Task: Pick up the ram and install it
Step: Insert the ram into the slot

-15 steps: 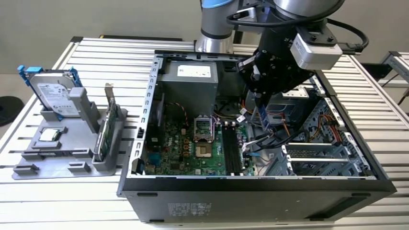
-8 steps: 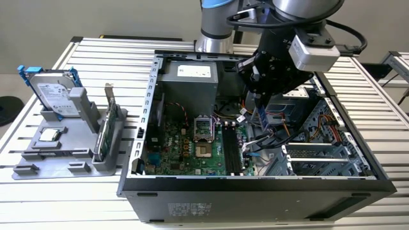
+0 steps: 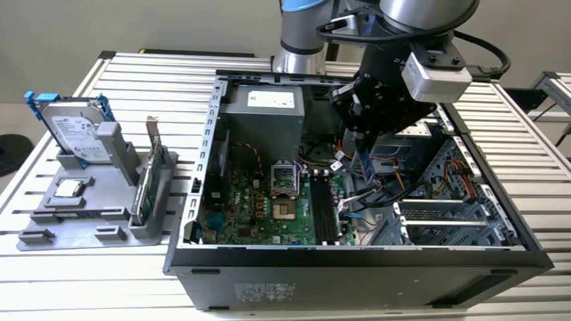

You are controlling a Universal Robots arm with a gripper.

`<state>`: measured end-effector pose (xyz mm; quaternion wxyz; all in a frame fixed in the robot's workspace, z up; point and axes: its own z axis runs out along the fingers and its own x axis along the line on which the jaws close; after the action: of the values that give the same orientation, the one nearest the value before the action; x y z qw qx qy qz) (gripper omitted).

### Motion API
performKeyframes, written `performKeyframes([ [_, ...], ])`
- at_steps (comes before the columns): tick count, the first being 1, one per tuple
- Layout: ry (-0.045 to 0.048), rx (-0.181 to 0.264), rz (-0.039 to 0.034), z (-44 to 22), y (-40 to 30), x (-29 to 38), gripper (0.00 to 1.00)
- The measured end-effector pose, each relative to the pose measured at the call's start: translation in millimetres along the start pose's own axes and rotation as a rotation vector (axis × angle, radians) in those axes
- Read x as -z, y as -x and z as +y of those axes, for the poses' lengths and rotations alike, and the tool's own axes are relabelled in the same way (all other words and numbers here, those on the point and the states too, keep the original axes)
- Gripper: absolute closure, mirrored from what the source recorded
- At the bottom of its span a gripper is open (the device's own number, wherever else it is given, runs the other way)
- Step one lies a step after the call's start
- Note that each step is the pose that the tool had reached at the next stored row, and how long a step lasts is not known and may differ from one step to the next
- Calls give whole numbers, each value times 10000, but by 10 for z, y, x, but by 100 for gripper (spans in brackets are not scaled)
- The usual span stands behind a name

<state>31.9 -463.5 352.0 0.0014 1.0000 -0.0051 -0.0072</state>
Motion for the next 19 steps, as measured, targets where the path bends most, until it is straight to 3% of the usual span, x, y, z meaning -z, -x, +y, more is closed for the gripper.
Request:
performKeyframes([
  [15,0,-1,0,-12,-1,-124,100],
  [19,3,-1,-1,-12,-1,-129,100],
])
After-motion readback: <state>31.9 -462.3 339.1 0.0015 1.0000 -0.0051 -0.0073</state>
